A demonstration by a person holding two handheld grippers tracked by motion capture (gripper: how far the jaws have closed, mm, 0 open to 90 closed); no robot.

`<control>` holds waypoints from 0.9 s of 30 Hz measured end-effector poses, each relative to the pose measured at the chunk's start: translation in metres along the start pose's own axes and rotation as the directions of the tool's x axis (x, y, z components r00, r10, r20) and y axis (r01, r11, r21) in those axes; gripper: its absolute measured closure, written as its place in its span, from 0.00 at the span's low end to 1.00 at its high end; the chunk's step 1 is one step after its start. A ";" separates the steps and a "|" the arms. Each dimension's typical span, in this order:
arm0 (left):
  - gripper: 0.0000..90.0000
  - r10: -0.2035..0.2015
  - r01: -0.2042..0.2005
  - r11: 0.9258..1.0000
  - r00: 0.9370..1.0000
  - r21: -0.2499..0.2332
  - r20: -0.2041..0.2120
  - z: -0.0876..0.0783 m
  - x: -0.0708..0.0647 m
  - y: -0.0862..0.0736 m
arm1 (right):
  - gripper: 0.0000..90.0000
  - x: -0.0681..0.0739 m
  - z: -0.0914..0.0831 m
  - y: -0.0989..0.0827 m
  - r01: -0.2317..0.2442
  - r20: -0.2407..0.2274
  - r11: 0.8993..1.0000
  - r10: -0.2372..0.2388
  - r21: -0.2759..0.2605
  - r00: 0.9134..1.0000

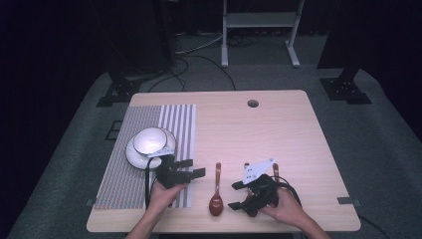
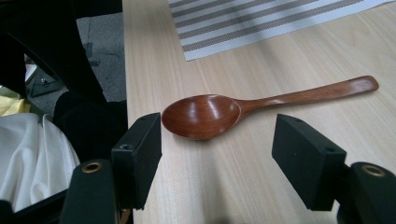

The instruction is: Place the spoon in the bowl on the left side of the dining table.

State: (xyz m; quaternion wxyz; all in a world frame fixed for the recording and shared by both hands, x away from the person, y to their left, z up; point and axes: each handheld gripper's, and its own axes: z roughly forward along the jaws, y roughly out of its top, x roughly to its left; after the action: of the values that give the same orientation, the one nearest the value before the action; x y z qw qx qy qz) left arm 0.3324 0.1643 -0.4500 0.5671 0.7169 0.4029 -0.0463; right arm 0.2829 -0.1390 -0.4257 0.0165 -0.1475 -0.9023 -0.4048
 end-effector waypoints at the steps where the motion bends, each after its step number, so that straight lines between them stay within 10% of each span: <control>1: 0.08 -0.001 0.001 1.000 1.000 0.001 -0.001 0.000 0.000 0.000 | 0.35 0.000 0.001 0.000 0.001 -0.001 1.000 -0.001 0.003 1.000; 27: 0.08 -0.006 0.006 1.000 1.000 0.014 -0.016 0.002 0.005 -0.001 | 0.63 0.006 0.039 0.002 0.044 -0.051 0.997 -0.041 0.063 0.998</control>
State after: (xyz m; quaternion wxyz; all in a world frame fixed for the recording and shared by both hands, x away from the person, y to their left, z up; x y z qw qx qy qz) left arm 0.3363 0.1656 -0.4539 0.5588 0.7200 0.4091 -0.0451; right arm 0.2813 -0.1081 -0.4494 0.0350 -0.1178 -0.9169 -0.3797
